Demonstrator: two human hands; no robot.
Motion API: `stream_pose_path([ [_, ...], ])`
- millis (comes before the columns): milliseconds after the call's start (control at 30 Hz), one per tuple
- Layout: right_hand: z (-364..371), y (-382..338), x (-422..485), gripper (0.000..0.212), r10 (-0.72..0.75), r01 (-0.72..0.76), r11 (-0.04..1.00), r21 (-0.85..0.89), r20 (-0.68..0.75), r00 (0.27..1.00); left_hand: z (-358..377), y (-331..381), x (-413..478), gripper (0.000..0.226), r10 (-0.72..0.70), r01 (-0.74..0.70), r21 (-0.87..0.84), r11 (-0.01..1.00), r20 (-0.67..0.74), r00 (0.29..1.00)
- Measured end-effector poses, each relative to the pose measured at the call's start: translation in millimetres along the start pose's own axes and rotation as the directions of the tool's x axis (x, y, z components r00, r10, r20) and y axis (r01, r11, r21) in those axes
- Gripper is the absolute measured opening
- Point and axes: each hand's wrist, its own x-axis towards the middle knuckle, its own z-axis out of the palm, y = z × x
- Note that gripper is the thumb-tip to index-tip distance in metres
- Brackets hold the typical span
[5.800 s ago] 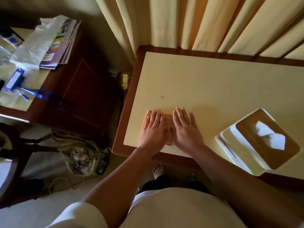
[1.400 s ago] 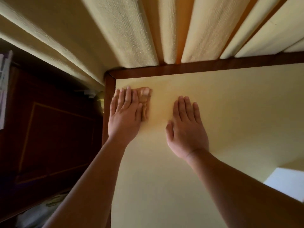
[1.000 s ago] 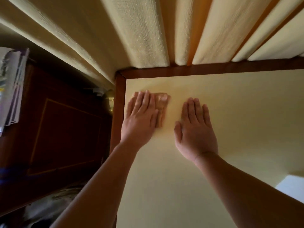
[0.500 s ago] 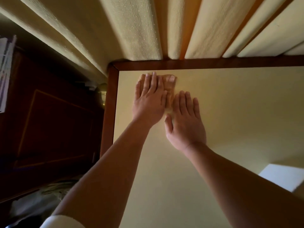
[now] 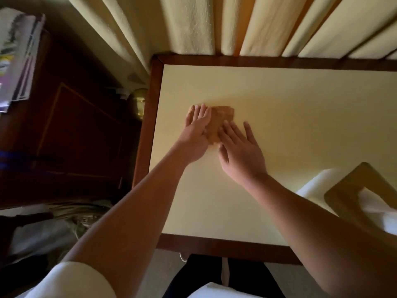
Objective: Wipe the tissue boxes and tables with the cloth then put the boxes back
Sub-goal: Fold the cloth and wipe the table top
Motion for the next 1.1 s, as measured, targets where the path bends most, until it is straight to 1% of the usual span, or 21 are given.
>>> stream_pose_path([
  [100,-12.3,-14.8,-38.1,0.048,0.011,-0.009,1.000,-0.021,0.095,0.995,18.5,-2.6,-34.4,0.069,0.046,-0.046,0.003,0.999,-0.014,0.999],
  [200,-22.5,-29.3,-75.3,0.052,0.023,-0.015,0.999,-0.050,0.165,0.986,40.0,-3.4,-71.8,0.065,0.116,-0.114,0.042,0.993,-0.071,0.991],
  [333,-32.8,-43.0,-121.7,0.057,0.030,-0.011,0.995,-0.097,0.205,0.978,69.1,-12.7,-116.2,0.062,0.267,-0.246,0.200,0.948,-0.082,0.960],
  [367,-36.4,-46.3,-135.4,0.057,0.034,-0.010,0.994,-0.110,0.216,0.976,76.3,-12.0,-128.8,0.060,0.292,-0.270,0.217,0.938,-0.078,0.953],
  [533,-48.7,-46.6,-177.2,0.060,0.026,0.011,0.991,-0.137,0.267,0.963,96.6,-10.4,-170.6,0.049,0.351,-0.310,0.316,0.897,-0.084,0.932],
  [633,-58.2,-40.5,-198.6,0.060,0.019,0.021,0.990,-0.142,0.275,0.961,106.2,-8.7,-195.2,0.051,0.390,-0.344,0.357,0.869,-0.065,0.918],
  [767,-65.9,-35.3,-219.9,0.060,-0.029,0.066,0.989,-0.130,0.268,0.963,111.5,-3.7,-214.0,0.052,0.408,-0.356,0.443,0.823,-0.027,0.912],
  [867,-69.5,-34.8,-225.4,0.062,-0.026,0.054,0.994,-0.093,0.285,0.958,112.5,0.6,-219.0,0.051,0.401,-0.342,0.462,0.818,-0.032,0.916],
  [933,-76.7,-35.8,-222.6,0.060,-0.015,0.024,0.999,-0.028,0.267,0.964,111.3,7.5,-218.6,0.051,0.385,-0.323,0.429,0.844,-0.063,0.921],
  [1000,-88.4,-35.2,-218.3,0.057,-0.025,0.009,0.998,0.068,0.225,0.974,110.4,18.8,-213.5,0.050,0.376,-0.317,0.379,0.870,-0.092,0.922],
  [1100,-113.3,-28.9,-214.7,0.053,-0.004,-0.021,0.979,0.203,0.123,0.992,108.7,48.6,-198.3,0.048,0.392,-0.356,0.268,0.895,-0.095,0.915],
])
